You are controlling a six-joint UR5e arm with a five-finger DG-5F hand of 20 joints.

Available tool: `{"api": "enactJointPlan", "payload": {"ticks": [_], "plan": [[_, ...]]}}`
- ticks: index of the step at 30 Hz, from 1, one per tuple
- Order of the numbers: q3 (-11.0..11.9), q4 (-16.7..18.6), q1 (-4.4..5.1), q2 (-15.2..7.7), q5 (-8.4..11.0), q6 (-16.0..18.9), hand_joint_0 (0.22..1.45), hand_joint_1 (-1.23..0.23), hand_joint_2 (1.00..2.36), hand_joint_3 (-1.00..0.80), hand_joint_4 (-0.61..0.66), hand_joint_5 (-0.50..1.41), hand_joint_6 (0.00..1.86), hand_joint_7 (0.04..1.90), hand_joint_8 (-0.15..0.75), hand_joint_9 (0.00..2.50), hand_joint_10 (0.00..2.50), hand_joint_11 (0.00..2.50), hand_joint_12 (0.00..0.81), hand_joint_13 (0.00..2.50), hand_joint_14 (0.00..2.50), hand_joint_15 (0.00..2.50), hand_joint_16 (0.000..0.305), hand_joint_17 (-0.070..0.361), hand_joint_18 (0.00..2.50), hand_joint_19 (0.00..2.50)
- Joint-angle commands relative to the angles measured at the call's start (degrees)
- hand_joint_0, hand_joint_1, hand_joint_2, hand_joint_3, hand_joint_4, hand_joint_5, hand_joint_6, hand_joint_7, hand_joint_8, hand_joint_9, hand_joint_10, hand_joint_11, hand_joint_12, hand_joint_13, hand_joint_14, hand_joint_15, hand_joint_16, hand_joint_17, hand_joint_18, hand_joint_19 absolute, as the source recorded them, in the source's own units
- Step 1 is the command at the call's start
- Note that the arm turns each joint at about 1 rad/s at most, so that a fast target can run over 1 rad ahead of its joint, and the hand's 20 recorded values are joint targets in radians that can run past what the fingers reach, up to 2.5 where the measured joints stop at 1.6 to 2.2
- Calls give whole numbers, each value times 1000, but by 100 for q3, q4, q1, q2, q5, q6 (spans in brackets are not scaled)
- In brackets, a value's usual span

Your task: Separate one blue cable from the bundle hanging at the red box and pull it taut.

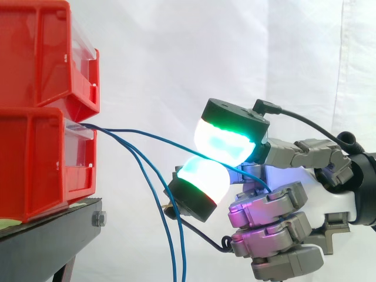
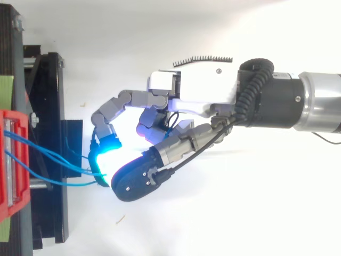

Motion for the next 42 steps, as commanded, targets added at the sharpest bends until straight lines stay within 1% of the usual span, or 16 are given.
{"api": "enactJointPlan", "payload": {"ticks": [1,6,10,13,17,28,31,32,33,35,36,37,39,40,41,42], "plan": [[0,0,0,-3,3,70,785,-858,1018,75,-393,-137,935,1623,227,1116,1885,1298,304,860,2461,1345,28,62,1372,2144],[0,0,9,-3,3,114,761,-894,1009,47,-397,-128,931,1533,238,1125,1894,1287,312,877,2447,1362,32,71,1433,2128],[0,0,9,-3,3,114,771,-889,1009,41,-413,-126,922,1619,229,1143,1853,1304,312,864,2465,1353,30,67,1414,2118],[0,0,9,-3,3,132,780,-876,1012,46,-428,-126,925,1633,222,1152,1842,1321,298,861,2469,1359,28,64,1389,2109],[0,9,9,6,-6,202,786,-870,1011,50,-426,-127,927,1628,230,1162,1850,1340,293,864,2474,1376,28,63,1391,2089],[0,-18,9,6,12,167,791,-868,1011,57,-419,-127,930,1614,229,1171,1887,1354,304,871,2490,1400,27,61,1372,2065],[-26,-176,9,6,-49,70,792,-868,1010,58,-420,-127,930,1611,230,1173,1882,1368,297,870,2495,1380,27,61,1370,2058],[-70,-387,9,58,-199,-88,792,-869,1010,58,-415,-127,930,1608,230,1173,1885,1360,297,871,2495,1380,27,60,1369,2058],[-114,-536,-17,111,-296,-246,792,-868,1010,57,-426,-126,930,1609,228,1173,1885,1355,304,874,2486,1403,27,61,1370,2057],[-176,-633,-35,208,-357,-378,792,-870,1010,58,-421,-126,930,1607,230,1172,1882,1368,304,873,2497,1378,27,61,1367,2056],[-273,-686,-35,313,-392,-484,793,-871,1010,57,-421,-126,930,1607,230,1172,1885,1358,298,873,2496,1382,27,61,1367,2053],[-387,-694,-35,419,-375,-528,793,-872,1010,58,-425,-126,930,1603,229,1174,1892,1333,299,873,2486,1405,27,61,1366,2057],[-765,-615,0,717,-287,-572,793,-872,1010,57,-421,-126,930,1601,232,1175,1883,1369,299,874,2496,1382,27,60,1366,2056],[-914,-545,9,858,-190,-572,792,-872,1010,62,-421,-126,930,1602,230,1177,1890,1344,299,876,2491,1386,26,60,1368,2060],[-1125,-431,18,1025,38,-580,793,-872,1010,57,-421,-126,929,1604,230,1178,1888,1344,299,875,2492,1387,27,61,1365,2064],[-1195,-387,27,1087,118,-580,792,-871,1010,62,-424,-125,930,1600,232,1178,1880,1374,300,877,2489,1396,27,61,1367,2060]]}}
